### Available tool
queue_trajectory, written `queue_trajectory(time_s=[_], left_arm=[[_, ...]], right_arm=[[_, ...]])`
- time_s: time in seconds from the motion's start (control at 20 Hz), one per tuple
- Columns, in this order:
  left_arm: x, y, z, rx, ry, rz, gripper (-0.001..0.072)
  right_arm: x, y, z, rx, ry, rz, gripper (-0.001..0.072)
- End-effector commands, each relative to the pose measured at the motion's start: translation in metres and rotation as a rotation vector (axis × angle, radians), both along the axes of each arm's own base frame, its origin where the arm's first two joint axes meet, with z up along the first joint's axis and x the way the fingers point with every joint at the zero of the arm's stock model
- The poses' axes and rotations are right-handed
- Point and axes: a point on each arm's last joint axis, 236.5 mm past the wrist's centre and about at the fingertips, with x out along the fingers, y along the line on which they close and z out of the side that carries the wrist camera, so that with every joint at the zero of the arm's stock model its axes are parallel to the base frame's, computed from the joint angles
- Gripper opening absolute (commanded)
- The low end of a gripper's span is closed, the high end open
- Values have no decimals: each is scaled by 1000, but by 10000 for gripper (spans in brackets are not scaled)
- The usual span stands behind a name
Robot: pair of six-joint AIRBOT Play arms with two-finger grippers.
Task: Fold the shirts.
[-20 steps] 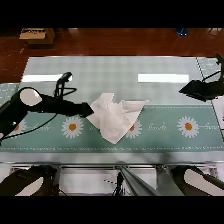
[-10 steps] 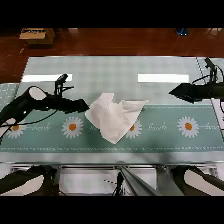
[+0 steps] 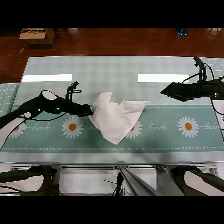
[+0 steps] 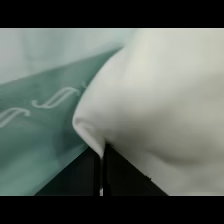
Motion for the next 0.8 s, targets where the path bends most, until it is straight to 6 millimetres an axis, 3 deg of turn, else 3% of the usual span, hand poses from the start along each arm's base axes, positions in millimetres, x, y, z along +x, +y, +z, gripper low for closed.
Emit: queue_trajectory(time_s=[0.0, 0.1, 0.25, 0.45, 0.6, 0.75], left_arm=[[-13, -10, 13, -96, 39, -63, 27], [-16, -4, 22, -130, 65, -68, 26], [-8, 10, 34, -147, 48, -35, 26], [-9, 13, 40, -159, 43, -41, 26], [-9, 12, 41, -161, 35, -50, 26], [-9, 12, 41, -162, 30, -55, 26]], right_arm=[[-3, -7, -9, -49, 26, -6, 589], [-10, -14, -28, -73, 95, -23, 589], [-19, 6, -66, 36, 213, -65, 589], [8, 49, -99, 104, 204, -105, 589], [29, 83, -108, 119, 144, -144, 589], [37, 113, -118, 140, 130, -175, 589]])
